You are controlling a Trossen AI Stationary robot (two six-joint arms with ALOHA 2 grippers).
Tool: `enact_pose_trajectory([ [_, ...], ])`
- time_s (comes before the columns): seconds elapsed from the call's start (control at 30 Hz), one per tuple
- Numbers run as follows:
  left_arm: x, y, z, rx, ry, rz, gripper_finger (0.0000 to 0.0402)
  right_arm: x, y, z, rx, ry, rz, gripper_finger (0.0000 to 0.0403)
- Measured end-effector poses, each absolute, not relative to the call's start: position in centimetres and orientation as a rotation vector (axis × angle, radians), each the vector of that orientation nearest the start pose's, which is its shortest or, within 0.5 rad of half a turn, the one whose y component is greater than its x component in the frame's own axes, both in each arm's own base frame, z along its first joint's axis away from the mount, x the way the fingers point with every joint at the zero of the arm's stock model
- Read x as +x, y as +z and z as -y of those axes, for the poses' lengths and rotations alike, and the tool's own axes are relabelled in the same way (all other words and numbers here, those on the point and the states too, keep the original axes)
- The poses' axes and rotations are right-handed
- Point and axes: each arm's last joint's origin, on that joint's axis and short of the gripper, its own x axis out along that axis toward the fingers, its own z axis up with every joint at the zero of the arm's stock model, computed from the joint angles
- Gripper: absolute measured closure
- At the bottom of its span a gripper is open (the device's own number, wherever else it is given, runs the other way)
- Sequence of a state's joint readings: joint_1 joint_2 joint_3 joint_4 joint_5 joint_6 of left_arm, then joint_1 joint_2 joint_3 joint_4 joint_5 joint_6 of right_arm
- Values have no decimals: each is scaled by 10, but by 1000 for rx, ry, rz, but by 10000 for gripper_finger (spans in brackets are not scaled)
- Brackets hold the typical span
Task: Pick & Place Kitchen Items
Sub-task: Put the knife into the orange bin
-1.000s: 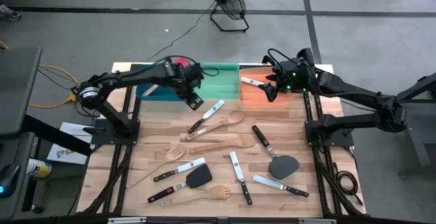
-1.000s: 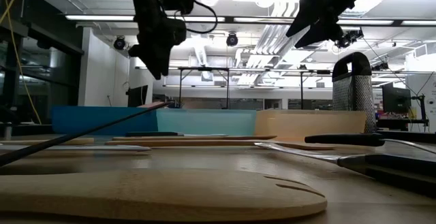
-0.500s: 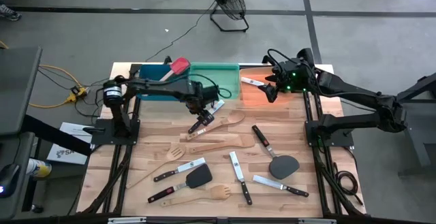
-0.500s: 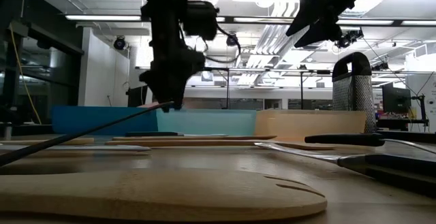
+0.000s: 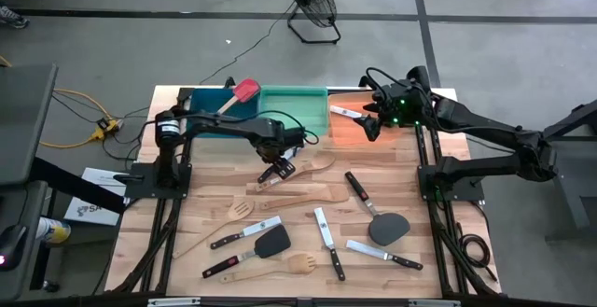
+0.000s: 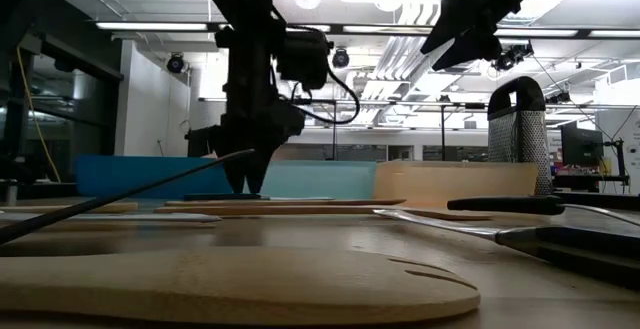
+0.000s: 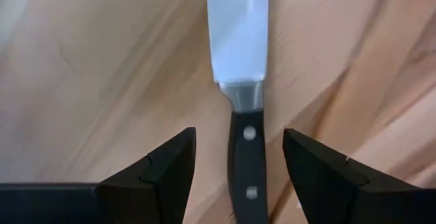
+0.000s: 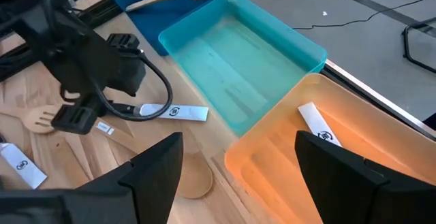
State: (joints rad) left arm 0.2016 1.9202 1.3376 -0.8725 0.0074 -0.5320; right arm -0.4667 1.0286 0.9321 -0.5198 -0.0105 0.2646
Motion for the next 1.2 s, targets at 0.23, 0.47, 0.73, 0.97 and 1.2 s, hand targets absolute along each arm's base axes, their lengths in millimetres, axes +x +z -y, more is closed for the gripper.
enact_pose_trajectory([
  [0.23,353,165,-72,-583,546,-1392,199,190,310,95,397,-519,-545,128],
  [0.47,354,165,-72,-569,535,-1393,252,190,310,95,393,-518,-547,128],
  [0.73,348,156,-71,-568,525,-1415,272,190,310,95,393,-518,-547,128],
  [0.97,346,154,-70,-561,516,-1416,282,190,310,95,394,-514,-547,128],
  [1.2,346,154,-70,-560,485,-1426,332,190,310,95,400,-494,-548,128],
])
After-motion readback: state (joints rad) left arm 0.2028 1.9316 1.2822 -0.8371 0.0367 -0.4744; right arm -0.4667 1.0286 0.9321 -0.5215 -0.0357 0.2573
